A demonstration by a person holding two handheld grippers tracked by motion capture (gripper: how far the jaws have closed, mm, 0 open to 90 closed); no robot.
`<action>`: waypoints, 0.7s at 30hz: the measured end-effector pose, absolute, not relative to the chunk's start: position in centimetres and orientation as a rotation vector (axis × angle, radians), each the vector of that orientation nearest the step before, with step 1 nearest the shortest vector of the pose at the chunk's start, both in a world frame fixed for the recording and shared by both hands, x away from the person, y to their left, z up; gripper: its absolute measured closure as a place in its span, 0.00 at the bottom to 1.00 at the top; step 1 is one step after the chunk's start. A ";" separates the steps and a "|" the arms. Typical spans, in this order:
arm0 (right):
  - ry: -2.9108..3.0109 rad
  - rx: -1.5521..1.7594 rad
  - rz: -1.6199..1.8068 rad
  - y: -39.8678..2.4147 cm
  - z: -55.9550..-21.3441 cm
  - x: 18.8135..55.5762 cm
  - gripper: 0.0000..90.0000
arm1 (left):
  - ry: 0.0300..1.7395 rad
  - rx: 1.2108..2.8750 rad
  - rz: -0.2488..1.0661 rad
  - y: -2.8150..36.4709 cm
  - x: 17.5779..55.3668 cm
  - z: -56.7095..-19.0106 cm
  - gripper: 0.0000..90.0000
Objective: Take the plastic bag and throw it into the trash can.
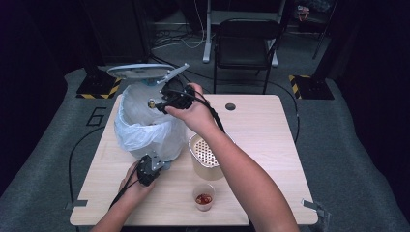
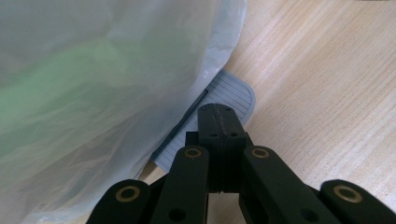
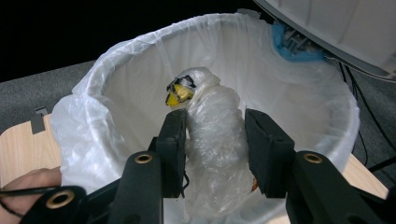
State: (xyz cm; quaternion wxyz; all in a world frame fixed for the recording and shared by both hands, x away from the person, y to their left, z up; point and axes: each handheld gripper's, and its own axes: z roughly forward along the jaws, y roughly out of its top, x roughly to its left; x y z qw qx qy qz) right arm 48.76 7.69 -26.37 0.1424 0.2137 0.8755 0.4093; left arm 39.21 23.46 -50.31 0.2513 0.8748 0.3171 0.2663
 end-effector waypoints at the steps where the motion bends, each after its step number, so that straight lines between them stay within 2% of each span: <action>1: 2.523 0.615 1.180 7.9 -26.5 48.8 0.67 | 0.863 2.380 0.725 23.5 39.2 -50.3 1.00; 7: 2.519 0.614 1.175 8.8 -27.1 49.1 0.65 | 0.860 2.382 0.727 23.4 39.2 -50.3 1.00; 10: 2.512 0.639 1.202 8.8 -27.1 49.1 0.56 | 0.860 2.382 0.727 23.4 39.2 -50.3 1.00; 13: 2.508 0.648 1.207 8.6 -27.1 49.0 0.53 | 0.861 2.383 0.725 23.5 39.2 -50.3 1.00; 21: 2.481 0.639 1.239 6.2 -26.7 48.2 0.51 | 0.862 2.381 0.727 23.4 39.2 -50.3 1.00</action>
